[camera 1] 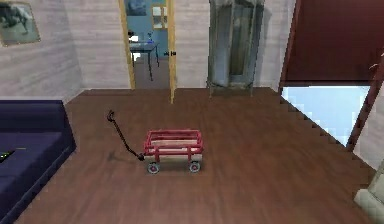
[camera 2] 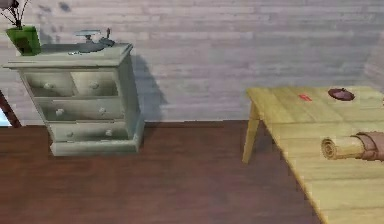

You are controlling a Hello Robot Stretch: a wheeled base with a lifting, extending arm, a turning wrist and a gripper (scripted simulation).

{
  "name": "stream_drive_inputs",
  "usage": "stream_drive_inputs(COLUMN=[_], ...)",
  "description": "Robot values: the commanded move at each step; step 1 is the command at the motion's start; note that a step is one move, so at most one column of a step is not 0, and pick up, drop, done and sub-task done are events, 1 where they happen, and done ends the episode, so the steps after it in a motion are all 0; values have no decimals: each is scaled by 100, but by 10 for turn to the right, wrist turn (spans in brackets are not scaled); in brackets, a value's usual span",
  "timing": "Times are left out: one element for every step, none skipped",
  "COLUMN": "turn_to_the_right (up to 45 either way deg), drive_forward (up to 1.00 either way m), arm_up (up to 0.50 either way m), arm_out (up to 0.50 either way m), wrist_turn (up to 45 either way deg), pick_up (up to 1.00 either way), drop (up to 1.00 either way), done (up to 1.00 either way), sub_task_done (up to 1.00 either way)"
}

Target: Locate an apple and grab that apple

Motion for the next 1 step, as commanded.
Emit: stream_drive_inputs(turn_to_the_right=[240], drive_forward=[0], arm_up=[0], arm_out=[0], wrist_turn=[0], pick_up=[0], drop=[0], done=[0], sub_task_done=[0])
